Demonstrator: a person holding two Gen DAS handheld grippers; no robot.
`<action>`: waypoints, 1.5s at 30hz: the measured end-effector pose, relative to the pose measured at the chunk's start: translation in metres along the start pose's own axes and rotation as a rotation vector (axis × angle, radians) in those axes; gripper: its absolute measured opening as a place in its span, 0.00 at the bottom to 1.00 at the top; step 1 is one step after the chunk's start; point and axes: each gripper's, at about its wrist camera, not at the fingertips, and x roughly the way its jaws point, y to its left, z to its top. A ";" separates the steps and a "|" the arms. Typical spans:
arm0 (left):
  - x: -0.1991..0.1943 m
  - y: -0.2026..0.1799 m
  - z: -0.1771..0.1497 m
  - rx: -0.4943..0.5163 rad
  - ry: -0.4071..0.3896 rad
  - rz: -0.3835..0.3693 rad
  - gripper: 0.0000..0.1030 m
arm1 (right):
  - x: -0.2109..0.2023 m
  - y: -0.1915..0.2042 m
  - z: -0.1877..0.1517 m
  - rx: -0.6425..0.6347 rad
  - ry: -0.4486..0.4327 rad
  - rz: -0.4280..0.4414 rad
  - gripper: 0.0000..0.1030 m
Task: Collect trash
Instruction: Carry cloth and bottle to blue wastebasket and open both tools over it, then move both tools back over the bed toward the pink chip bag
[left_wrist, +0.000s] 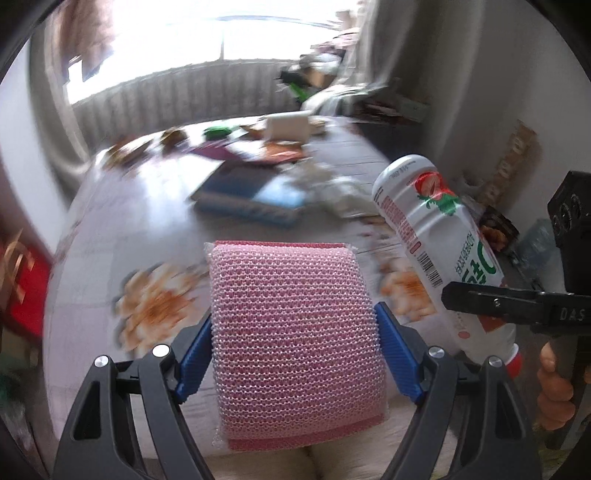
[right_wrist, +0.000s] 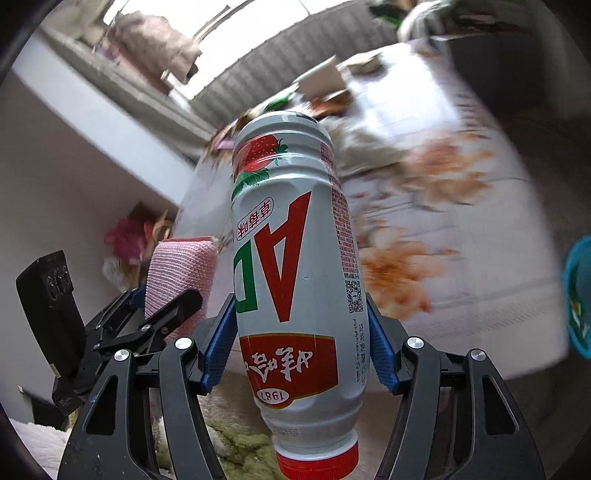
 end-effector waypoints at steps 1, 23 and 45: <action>0.001 -0.012 0.005 0.024 -0.001 -0.026 0.77 | -0.008 -0.007 -0.002 0.020 -0.020 -0.004 0.59; 0.208 -0.359 0.077 0.436 0.496 -0.520 0.77 | -0.133 -0.335 -0.107 0.894 -0.276 -0.076 0.59; 0.233 -0.394 0.083 0.333 0.501 -0.550 0.92 | -0.088 -0.416 -0.143 1.143 -0.268 -0.139 0.70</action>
